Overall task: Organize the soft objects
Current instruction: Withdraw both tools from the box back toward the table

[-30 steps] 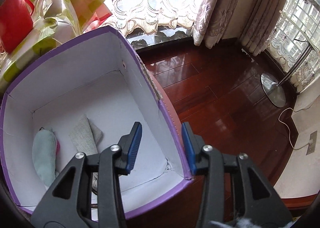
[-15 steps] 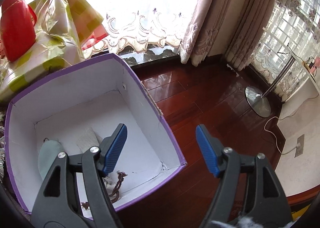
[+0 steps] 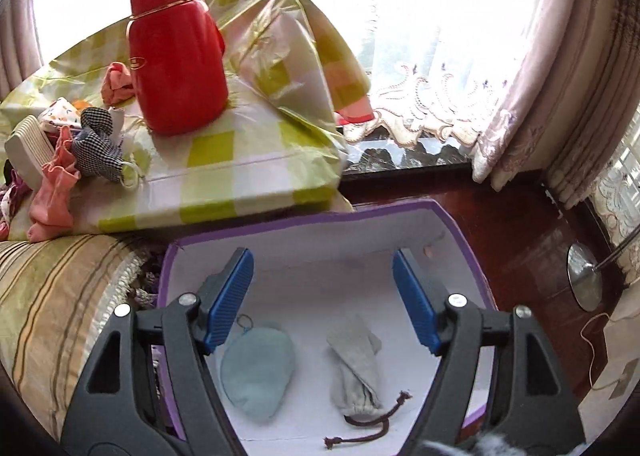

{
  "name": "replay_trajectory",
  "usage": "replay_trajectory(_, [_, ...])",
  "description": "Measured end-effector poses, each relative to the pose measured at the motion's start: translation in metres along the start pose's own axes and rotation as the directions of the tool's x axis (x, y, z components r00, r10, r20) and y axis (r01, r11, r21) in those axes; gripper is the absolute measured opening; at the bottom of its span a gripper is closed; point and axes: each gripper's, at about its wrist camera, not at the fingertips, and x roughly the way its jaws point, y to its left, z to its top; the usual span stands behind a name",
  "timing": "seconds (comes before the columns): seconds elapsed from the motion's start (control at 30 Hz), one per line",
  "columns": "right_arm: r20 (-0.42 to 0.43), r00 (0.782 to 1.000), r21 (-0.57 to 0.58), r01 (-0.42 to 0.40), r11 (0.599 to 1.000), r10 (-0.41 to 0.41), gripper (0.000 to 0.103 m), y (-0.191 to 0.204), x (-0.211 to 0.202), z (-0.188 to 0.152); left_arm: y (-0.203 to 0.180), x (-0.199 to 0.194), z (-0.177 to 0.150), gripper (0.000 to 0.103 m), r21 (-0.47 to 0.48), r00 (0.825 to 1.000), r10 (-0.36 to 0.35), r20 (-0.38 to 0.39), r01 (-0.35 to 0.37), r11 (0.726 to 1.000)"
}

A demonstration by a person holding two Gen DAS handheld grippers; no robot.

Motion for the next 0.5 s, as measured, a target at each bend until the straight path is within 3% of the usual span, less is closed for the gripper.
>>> replay_trajectory(0.07, [0.026, 0.999, -0.052, -0.043, 0.998, 0.044, 0.075, 0.026, 0.004, 0.015, 0.016, -0.006, 0.002, 0.061, -0.035, 0.999, 0.028, 0.017, -0.028, 0.999])
replay_trajectory(0.27, [0.040, 0.996, -0.186, -0.072, 0.980, 0.080, 0.075, 0.099, 0.020, 0.059, 0.057, -0.025, 0.002, 0.061, -0.108, 0.993, 0.109, 0.048, -0.103, 0.989])
replay_trajectory(0.5, [0.007, 0.990, -0.071, -0.137, 0.988, 0.138, 0.075, 0.145, 0.017, 0.074, 0.096, -0.038, -0.001, 0.061, -0.192, 0.983, 0.177, 0.052, -0.164, 0.968])
